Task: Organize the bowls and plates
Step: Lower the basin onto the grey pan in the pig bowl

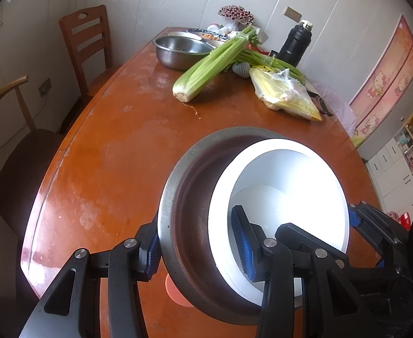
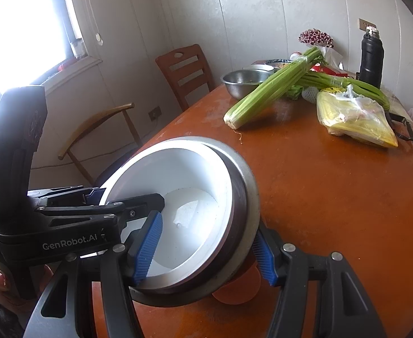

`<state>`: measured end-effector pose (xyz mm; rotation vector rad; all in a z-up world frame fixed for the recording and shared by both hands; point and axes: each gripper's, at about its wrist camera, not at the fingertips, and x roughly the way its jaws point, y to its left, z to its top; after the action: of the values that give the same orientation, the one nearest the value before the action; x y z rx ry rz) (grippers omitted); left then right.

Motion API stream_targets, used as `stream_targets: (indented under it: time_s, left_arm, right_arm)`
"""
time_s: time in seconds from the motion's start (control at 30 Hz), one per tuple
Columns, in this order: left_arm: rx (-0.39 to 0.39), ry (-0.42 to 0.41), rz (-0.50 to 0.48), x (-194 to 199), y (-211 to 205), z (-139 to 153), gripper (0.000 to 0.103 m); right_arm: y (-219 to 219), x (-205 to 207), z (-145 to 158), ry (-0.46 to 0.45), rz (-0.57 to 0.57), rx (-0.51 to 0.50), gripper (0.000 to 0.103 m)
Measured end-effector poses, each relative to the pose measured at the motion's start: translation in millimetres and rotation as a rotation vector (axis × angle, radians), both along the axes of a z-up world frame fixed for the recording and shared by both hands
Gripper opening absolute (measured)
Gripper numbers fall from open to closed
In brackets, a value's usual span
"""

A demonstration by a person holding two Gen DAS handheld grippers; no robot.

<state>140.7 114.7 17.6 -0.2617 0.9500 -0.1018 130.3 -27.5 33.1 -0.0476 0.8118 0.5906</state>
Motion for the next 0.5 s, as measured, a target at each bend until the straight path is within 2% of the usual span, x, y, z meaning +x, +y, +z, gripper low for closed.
stream_targets:
  time_s: [0.5]
  left_arm:
    - [0.018, 0.016, 0.01, 3.5, -3.4, -14.8, 0.045]
  right_arm:
    - [0.7, 4.3, -12.5, 0.014, 0.008, -0.023, 0.062]
